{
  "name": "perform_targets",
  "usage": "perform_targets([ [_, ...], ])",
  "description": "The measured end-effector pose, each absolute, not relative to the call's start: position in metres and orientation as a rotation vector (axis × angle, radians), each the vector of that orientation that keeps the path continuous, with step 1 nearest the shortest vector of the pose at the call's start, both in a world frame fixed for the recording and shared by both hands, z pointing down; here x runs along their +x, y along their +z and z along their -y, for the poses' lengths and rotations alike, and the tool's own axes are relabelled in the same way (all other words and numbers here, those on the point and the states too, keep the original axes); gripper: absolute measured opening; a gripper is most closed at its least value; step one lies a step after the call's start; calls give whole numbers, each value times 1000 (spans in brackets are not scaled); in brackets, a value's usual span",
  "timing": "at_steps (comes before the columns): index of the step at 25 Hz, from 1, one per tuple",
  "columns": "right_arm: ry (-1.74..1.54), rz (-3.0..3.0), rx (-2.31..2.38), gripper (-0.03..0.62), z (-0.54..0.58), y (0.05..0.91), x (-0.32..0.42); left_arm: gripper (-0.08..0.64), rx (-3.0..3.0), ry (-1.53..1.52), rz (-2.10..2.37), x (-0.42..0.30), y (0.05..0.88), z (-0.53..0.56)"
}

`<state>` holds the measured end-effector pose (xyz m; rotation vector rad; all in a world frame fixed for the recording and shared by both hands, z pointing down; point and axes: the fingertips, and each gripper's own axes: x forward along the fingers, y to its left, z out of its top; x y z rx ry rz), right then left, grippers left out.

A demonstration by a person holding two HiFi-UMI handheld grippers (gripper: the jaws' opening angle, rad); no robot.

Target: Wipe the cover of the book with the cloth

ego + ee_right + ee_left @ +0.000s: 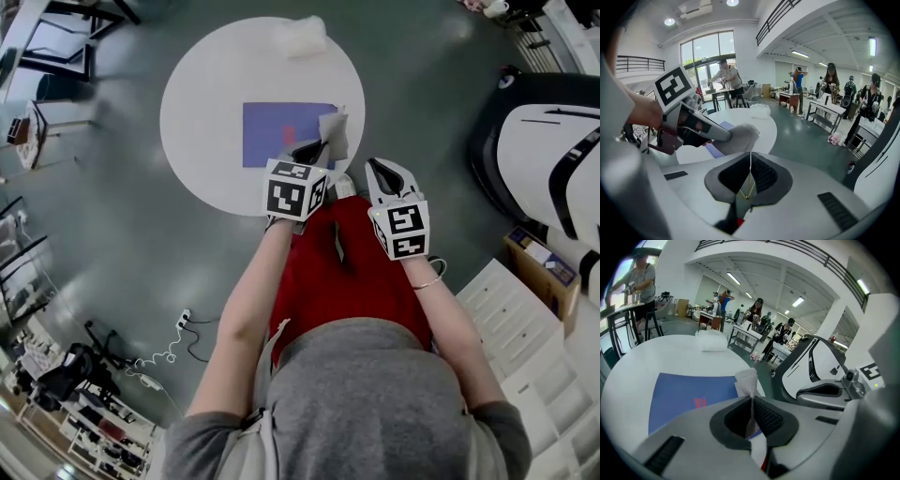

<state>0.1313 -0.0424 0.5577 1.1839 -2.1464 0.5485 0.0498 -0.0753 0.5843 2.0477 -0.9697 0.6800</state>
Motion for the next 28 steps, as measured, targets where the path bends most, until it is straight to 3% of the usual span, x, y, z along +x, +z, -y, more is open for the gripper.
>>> perform_targets([
  [9,546,2164,1113,31,43,564,114,25,1943,790,1095,-1,618,70],
  [28,484,2240,912,31,57,567,52,25,1632,689,1465,-149,617,48],
])
